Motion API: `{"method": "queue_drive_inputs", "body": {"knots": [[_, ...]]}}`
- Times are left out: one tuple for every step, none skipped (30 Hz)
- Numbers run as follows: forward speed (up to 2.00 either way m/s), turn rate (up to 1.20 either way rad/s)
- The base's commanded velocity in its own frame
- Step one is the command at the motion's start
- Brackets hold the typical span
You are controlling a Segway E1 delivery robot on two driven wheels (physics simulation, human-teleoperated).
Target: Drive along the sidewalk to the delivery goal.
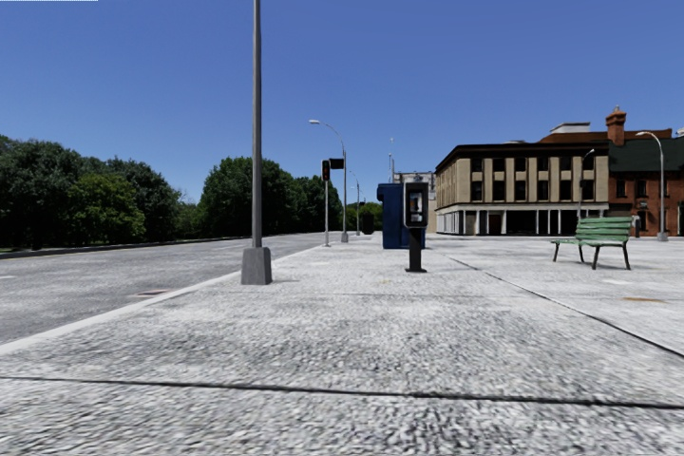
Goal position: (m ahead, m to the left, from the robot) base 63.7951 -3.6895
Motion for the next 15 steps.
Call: {"method": "queue_drive_inputs", "body": {"knots": [[2.00,0.00],[2.00,0.00],[2.00,0.00],[2.00,0.00],[2.00,0.00],[2.00,0.00],[2.00,0.00],[2.00,0.00],[2.00,0.00],[2.00,0.00],[2.00,0.00],[2.00,0.00],[2.00,0.00],[2.00,0.00],[2.00,0.00]]}}
